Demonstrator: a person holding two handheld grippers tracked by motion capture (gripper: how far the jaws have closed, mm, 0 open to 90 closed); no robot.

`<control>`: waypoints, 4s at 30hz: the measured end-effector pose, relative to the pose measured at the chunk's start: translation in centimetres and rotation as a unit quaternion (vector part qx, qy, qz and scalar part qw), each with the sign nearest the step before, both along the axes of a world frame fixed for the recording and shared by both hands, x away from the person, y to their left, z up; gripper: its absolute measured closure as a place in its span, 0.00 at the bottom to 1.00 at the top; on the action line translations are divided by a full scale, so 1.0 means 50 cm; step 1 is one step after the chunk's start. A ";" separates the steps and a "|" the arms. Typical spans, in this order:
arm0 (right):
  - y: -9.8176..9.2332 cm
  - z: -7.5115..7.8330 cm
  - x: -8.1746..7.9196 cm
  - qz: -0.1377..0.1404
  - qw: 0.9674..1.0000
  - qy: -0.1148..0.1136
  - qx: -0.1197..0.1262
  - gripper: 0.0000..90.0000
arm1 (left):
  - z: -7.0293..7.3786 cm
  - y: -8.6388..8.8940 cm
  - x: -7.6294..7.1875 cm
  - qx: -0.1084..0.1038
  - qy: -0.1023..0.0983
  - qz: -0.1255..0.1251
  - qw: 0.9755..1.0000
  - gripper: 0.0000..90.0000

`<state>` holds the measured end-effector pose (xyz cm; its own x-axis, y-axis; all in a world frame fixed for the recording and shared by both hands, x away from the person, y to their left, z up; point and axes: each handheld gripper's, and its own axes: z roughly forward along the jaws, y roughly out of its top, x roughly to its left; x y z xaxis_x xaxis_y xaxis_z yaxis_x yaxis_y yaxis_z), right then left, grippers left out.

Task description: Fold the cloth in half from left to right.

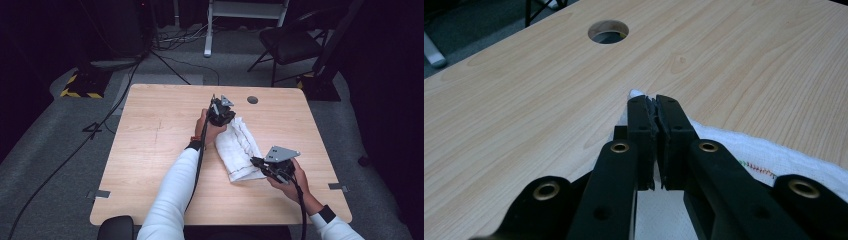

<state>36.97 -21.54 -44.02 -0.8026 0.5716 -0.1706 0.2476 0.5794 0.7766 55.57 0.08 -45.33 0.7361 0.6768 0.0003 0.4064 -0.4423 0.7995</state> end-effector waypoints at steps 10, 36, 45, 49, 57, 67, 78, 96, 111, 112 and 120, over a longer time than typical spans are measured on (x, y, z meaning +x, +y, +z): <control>-0.018 -0.011 -0.002 -0.010 1.000 0.008 -0.008 0.97 | -0.003 -0.031 0.006 0.009 0.001 -0.007 1.000 0.95; -0.042 -0.047 0.008 -0.034 0.998 0.049 -0.037 0.96 | -0.048 -0.088 0.033 0.026 0.008 0.025 0.999 0.90; -0.051 -0.051 0.018 -0.072 0.995 0.055 -0.046 0.80 | -0.031 -0.068 0.019 0.018 0.003 0.024 1.000 0.76; -0.060 -0.052 0.021 -0.085 0.994 0.057 -0.046 0.78 | -0.021 -0.048 0.010 0.017 -0.001 0.021 1.000 0.72; -0.062 -0.061 0.026 -0.098 0.991 0.066 -0.065 0.71 | 0.000 -0.036 0.002 0.009 -0.010 0.040 0.999 0.52; -0.107 -0.064 0.024 -0.111 0.988 0.092 -0.064 0.68 | -0.003 0.004 -0.088 0.037 0.013 -0.027 0.999 0.31; -0.143 -0.058 0.053 -0.122 0.989 0.071 -0.038 0.61 | -0.027 0.045 -0.216 0.054 0.038 -0.092 0.994 0.25; -0.090 -0.092 0.099 -0.062 0.994 0.077 -0.056 0.58 | -0.075 0.033 -0.259 0.100 0.066 -0.130 0.984 0.22; -0.048 -0.092 0.054 -0.015 0.995 0.087 -0.056 0.61 | -0.074 0.078 -0.280 0.105 0.090 -0.127 0.982 0.23; -0.045 -0.092 0.050 -0.013 0.995 0.087 -0.056 0.61 | -0.074 0.082 -0.284 0.104 0.090 -0.126 0.982 0.23; -0.024 -0.094 0.019 0.007 0.994 0.094 -0.049 0.61 | -0.075 0.115 -0.313 0.100 0.099 -0.120 0.983 0.23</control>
<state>37.91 -22.76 -48.71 -0.8330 0.5488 -0.0707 0.3752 0.6542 0.6567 39.91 5.81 -49.07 0.8731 0.4856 -0.0437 0.4108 -0.6845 0.6023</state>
